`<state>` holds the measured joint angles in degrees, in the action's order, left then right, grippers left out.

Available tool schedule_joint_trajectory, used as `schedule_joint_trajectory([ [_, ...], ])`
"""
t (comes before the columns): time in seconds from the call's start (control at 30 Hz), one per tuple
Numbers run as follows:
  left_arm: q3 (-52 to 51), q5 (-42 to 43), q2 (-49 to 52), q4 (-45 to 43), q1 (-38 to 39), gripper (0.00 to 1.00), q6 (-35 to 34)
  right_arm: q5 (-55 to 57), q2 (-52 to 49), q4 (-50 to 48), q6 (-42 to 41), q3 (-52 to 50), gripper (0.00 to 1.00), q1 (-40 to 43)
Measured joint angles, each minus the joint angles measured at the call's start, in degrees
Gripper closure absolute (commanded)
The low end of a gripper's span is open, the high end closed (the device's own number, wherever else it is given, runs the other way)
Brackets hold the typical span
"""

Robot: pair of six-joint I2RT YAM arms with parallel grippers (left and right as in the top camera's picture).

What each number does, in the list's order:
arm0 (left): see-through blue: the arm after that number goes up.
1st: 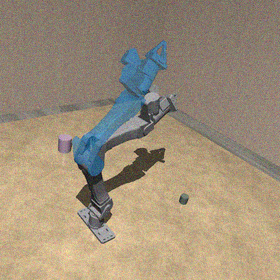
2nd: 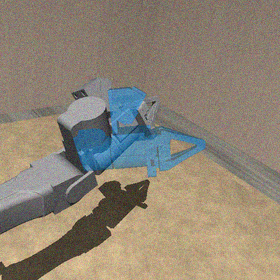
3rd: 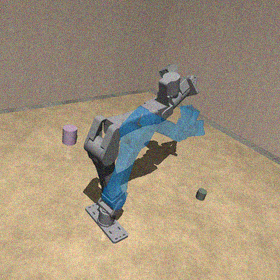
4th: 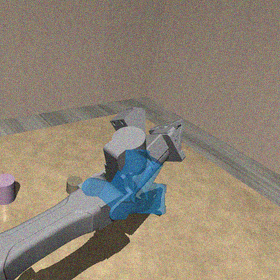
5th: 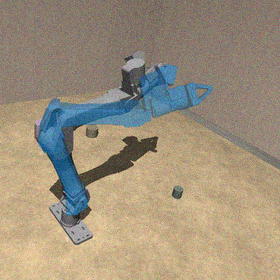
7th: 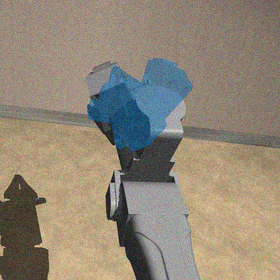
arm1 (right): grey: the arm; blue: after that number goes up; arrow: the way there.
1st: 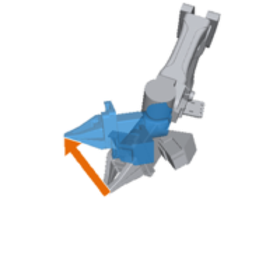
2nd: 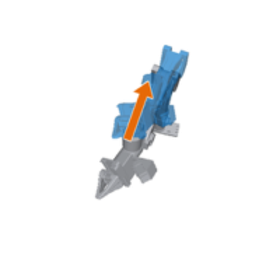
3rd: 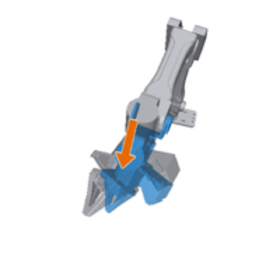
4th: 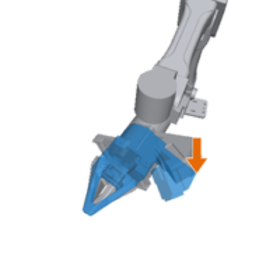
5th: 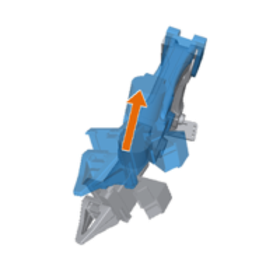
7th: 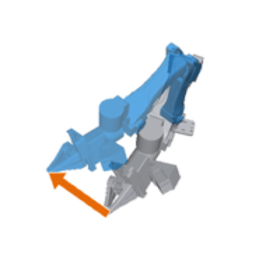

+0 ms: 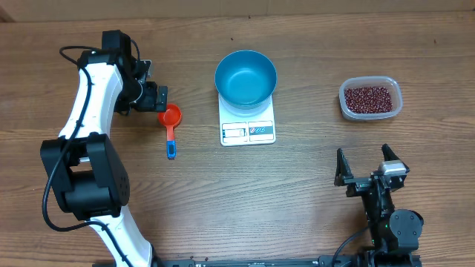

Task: Scoop item into bowl and weigh 150g on scale
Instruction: 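Lower the left gripper and close it on the red scoop's rim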

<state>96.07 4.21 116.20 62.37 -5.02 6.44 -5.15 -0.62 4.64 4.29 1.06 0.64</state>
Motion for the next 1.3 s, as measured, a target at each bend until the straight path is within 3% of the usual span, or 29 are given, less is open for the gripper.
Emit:
schedule_joint_trajectory([
  [1.3, -3.1, -0.8, 0.1, -1.7, 1.2, 0.0, 1.8, 0.0, 0.0, 0.0, 0.0, 0.0, 0.0, 0.0],
])
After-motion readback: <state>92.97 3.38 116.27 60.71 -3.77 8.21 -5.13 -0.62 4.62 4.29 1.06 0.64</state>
